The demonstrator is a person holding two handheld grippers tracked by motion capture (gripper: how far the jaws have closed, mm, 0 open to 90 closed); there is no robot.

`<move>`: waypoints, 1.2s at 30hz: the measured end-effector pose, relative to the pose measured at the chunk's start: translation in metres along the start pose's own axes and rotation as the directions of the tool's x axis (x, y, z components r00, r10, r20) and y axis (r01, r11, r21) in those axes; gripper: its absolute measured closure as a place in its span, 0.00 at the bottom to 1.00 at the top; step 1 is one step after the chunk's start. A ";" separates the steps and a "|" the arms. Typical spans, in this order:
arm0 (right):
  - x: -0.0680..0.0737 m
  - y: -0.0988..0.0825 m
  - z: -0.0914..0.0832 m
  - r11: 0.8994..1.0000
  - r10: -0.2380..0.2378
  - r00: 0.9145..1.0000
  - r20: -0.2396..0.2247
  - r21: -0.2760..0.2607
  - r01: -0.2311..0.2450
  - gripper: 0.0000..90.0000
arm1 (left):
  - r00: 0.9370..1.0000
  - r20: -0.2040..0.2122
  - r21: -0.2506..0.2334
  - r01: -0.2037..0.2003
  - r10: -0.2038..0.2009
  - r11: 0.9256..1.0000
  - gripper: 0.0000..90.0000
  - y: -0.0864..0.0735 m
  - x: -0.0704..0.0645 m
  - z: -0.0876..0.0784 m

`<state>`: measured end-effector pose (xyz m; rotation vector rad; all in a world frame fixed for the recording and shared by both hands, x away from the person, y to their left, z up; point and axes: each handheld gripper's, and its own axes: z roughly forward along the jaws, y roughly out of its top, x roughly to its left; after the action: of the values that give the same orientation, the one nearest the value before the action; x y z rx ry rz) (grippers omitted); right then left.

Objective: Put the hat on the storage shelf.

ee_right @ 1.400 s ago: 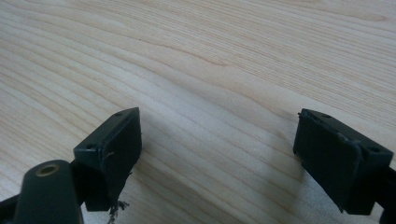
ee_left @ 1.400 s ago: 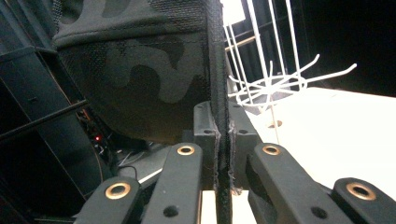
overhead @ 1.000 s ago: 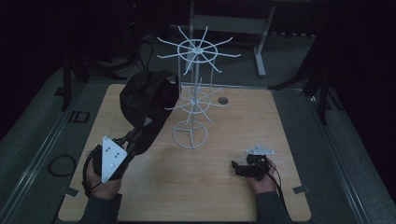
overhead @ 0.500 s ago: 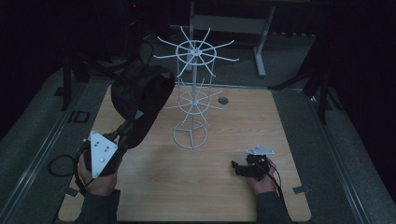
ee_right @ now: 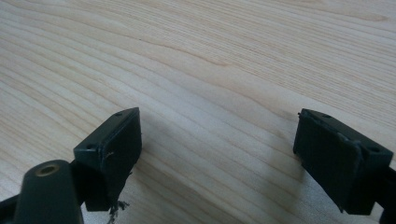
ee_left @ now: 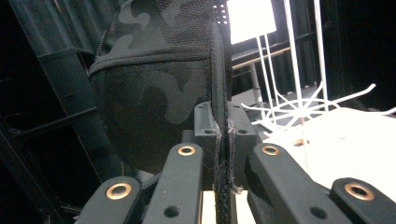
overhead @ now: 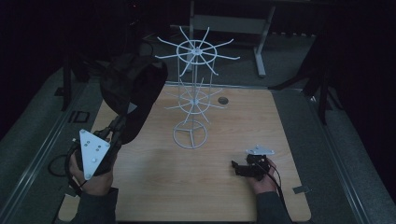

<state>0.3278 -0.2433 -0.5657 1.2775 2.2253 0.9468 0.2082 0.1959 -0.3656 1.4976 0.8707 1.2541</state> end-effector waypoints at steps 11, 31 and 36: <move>0.000 0.000 0.000 1.000 0.001 1.000 0.000 0.000 -0.001 0.17 | 0.997 -0.054 -0.025 0.049 -0.050 0.998 0.96 0.013 0.012 0.019; 0.000 0.000 0.000 1.000 -0.002 1.000 -0.001 0.000 0.002 0.17 | 0.999 -0.029 -0.100 -0.024 0.021 0.995 0.96 0.018 -0.003 0.027; 0.000 0.000 0.000 1.000 -0.002 1.000 -0.001 0.000 0.002 0.17 | 1.000 0.005 -0.065 -0.005 0.005 0.998 0.96 0.002 -0.002 0.029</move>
<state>0.3277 -0.2432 -0.5657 1.2751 2.2268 0.9466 0.2362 0.1868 -0.3645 1.4518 0.8157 1.2700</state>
